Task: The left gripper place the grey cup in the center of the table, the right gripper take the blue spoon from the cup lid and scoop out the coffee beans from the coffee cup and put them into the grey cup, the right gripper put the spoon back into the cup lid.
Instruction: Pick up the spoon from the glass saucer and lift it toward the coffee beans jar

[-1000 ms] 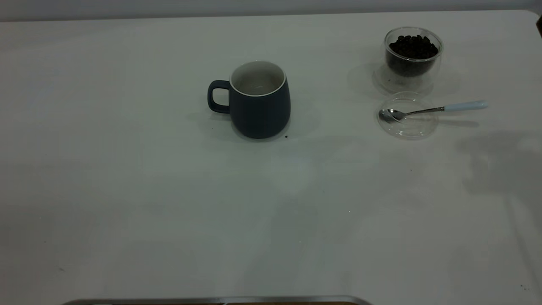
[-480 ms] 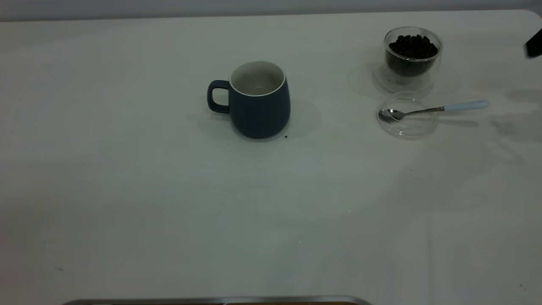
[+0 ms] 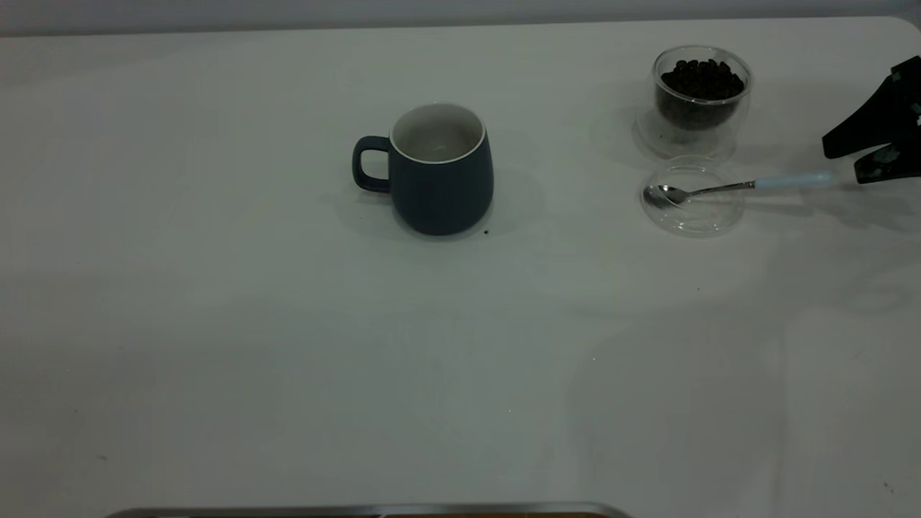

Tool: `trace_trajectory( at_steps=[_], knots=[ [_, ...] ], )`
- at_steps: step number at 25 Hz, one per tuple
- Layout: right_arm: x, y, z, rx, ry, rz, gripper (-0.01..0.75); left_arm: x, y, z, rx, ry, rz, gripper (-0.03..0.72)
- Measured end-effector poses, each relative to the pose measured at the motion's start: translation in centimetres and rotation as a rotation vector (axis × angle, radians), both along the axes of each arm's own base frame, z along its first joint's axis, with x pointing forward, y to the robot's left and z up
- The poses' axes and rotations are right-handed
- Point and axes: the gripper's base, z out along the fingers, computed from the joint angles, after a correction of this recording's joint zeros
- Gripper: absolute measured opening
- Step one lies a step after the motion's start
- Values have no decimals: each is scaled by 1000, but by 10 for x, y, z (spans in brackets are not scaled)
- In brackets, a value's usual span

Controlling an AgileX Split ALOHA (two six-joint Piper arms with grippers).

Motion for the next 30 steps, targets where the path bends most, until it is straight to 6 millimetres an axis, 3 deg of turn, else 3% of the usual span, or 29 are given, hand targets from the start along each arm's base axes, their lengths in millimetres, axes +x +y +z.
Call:
trace_trajectory(
  at_steps=[11,30],
  knots=[
    [-5,9,-24,160,42,10,589,0,0,0,1,0,-1,555],
    [-3,39,-35,223,67,60,586,0,0,0,1,0,-1,555]
  ],
)
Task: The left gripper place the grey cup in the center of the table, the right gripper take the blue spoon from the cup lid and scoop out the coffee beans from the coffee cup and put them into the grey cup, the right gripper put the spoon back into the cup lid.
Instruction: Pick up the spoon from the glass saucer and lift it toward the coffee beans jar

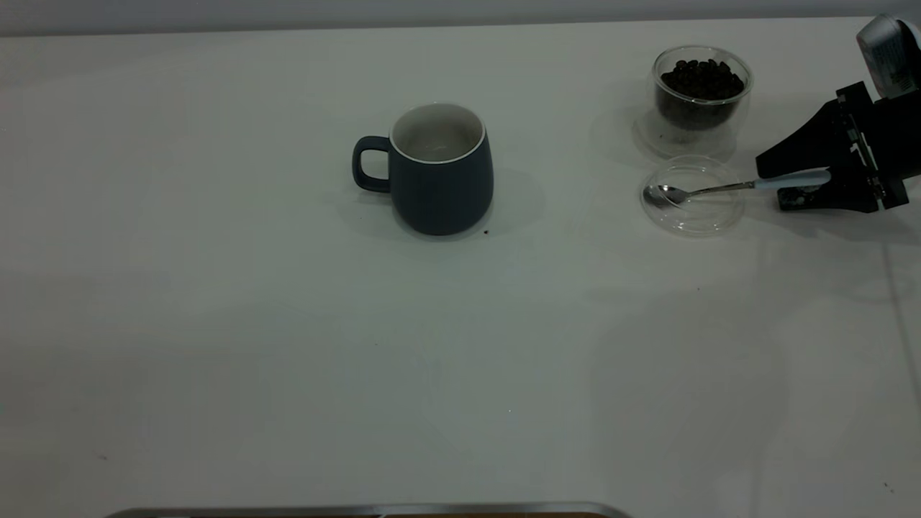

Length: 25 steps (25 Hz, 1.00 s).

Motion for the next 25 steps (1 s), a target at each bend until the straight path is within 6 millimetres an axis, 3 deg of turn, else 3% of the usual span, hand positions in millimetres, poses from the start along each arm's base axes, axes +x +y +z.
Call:
trace_trajectory(
  at_steps=[5,13,20,25],
  knots=[
    [0,0,0,1,-1,1,495,0,0,0,0,0,0,555],
    [-1,4,5,74,-3,23,100,0,0,0,0,0,0,555],
    [-3,-5,12,91,-19,30,99,0,0,0,0,0,0,555],
    [-2,-19,43,41,-71,91,99,0,0,0,0,0,0,555]
  ],
)
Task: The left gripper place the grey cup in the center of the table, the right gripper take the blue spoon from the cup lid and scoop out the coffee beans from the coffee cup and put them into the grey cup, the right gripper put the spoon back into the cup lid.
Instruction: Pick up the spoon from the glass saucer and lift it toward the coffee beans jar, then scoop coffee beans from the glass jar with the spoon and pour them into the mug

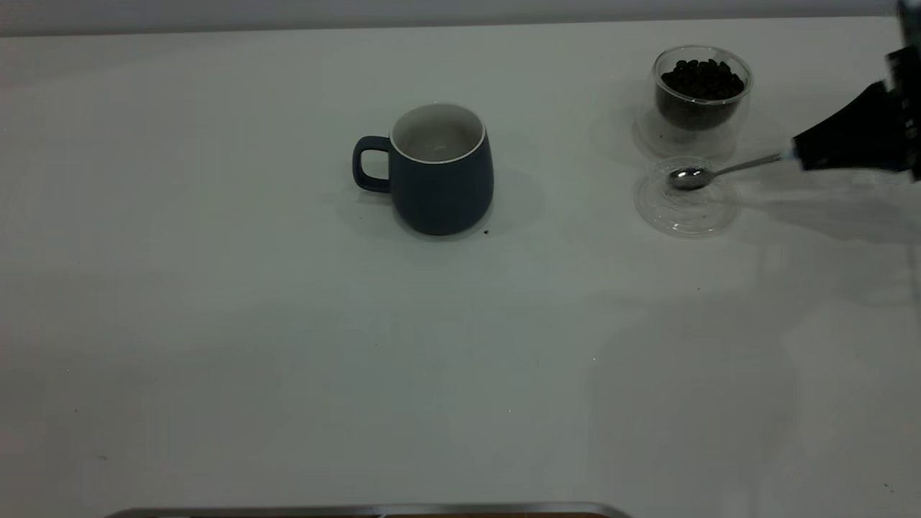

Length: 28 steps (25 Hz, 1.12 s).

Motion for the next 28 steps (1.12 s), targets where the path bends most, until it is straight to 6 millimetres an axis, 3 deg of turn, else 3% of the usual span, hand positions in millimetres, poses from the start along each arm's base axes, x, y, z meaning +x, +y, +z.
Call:
trace_trajectory(
  at_steps=[8,13,16,19,28],
  knots=[
    [12,-7,79,-69,-170,32,99,0,0,0,0,0,0,555],
    [34,-7,102,-100,-264,31,99,0,0,0,0,0,0,555],
    [50,-4,103,-143,-279,-15,99,0,0,0,0,0,0,555],
    [59,-3,91,-194,-267,-67,99,0,0,0,0,0,0,555],
    [64,9,52,-229,-213,-72,99,0,0,0,0,1,0,555]
  ],
)
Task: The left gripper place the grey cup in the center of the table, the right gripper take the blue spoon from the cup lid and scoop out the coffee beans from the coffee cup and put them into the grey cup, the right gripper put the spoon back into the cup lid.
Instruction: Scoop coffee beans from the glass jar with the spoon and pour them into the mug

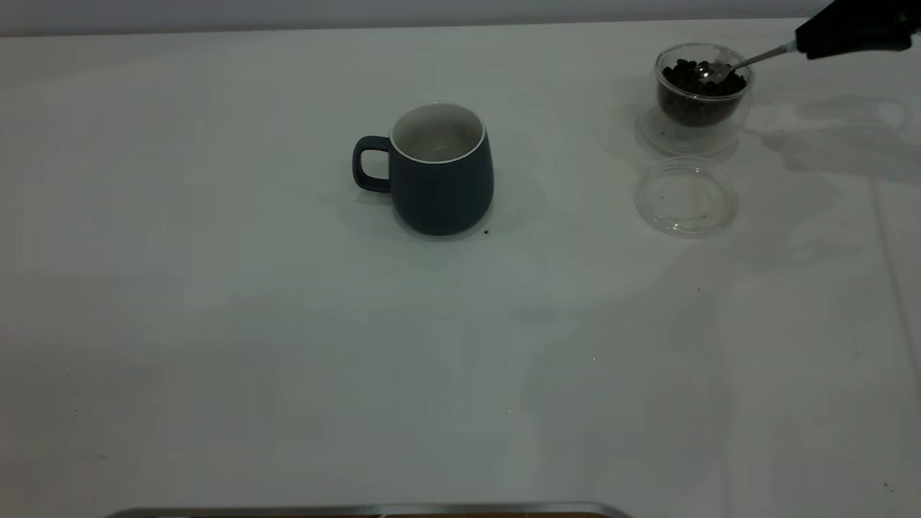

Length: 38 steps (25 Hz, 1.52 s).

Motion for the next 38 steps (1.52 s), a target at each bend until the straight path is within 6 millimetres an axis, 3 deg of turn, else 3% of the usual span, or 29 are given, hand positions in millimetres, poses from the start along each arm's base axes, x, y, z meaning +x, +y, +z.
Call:
trace_trajectory(
  at_steps=[8,16,38],
  knots=[
    [-6,9,-11,79,82,26,99,0,0,0,0,0,0,555],
    [-11,-3,-10,169,201,-76,99,0,0,0,0,0,0,555],
    [-10,-6,-8,203,196,-109,99,0,0,0,0,0,0,555]
  ],
)
